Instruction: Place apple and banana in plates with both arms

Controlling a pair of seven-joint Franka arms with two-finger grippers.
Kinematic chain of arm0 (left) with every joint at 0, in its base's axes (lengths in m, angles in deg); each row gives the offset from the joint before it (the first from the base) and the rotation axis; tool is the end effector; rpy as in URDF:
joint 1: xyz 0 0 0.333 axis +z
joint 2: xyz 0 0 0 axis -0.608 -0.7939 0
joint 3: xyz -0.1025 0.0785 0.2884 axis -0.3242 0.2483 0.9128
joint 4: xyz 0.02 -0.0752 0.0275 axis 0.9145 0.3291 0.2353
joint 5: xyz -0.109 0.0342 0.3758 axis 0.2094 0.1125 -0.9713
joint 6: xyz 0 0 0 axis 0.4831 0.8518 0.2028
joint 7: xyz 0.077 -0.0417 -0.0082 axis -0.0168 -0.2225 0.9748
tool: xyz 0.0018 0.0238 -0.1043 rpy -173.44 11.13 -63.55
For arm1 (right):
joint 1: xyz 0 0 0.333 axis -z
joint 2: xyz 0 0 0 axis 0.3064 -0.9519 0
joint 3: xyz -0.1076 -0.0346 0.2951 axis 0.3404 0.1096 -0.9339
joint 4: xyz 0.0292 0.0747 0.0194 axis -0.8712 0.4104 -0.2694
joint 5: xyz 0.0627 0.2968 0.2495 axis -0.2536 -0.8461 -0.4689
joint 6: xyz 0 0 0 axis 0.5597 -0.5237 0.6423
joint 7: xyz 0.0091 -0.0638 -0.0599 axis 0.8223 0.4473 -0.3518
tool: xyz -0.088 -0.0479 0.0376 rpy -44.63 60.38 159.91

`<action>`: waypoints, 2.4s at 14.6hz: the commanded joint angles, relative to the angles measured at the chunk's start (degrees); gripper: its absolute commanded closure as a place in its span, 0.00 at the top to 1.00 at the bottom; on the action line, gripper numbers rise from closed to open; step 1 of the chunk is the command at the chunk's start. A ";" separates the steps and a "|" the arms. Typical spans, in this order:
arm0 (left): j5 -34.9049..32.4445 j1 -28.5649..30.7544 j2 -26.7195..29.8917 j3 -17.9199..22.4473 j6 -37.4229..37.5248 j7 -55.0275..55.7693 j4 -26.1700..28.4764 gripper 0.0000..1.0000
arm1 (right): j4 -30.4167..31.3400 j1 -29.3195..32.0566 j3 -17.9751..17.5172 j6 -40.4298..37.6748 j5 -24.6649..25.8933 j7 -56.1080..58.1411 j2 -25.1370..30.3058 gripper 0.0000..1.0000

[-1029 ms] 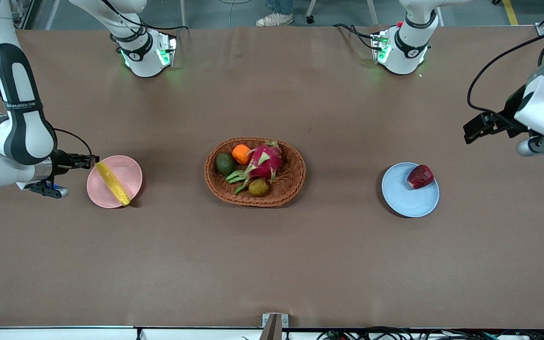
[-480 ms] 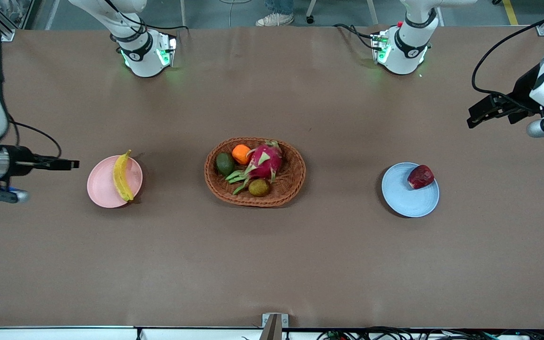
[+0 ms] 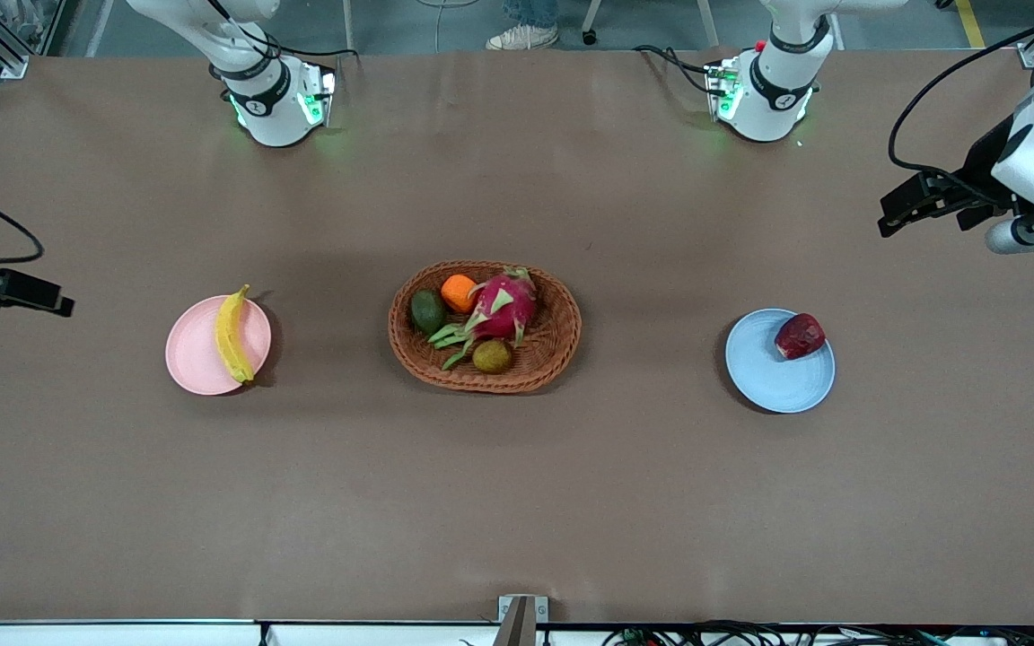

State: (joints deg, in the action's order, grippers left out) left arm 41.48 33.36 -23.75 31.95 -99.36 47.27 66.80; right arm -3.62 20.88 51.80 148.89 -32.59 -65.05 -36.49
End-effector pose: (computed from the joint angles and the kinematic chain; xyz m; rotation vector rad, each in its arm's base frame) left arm 0.5417 -0.0732 0.6319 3.1132 0.1274 -0.0596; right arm 0.6231 -0.0526 0.6072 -3.0836 0.1487 0.0778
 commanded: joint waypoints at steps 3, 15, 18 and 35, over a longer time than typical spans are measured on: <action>0.73 -0.22 3.17 0.07 0.14 -0.66 2.87 1.00 | 0.32 -0.74 -0.37 -0.54 2.73 -0.05 5.24 1.00; 0.64 0.82 1.68 -2.11 -1.35 -0.66 2.35 1.00 | 20.28 -0.66 -0.28 10.54 3.34 1.43 19.05 1.00; 0.29 5.14 1.85 -7.48 -1.44 -0.66 2.61 1.00 | 20.38 -0.66 -0.28 10.19 3.61 1.88 19.67 1.00; -4.46 5.67 2.82 -6.87 -0.56 -10.86 2.08 1.00 | 20.82 -0.83 -0.46 8.61 5.72 1.62 20.11 1.00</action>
State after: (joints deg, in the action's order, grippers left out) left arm 37.99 38.55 -21.61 25.24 -100.18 38.01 68.76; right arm 15.20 20.38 51.55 156.72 -28.53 -63.57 -18.36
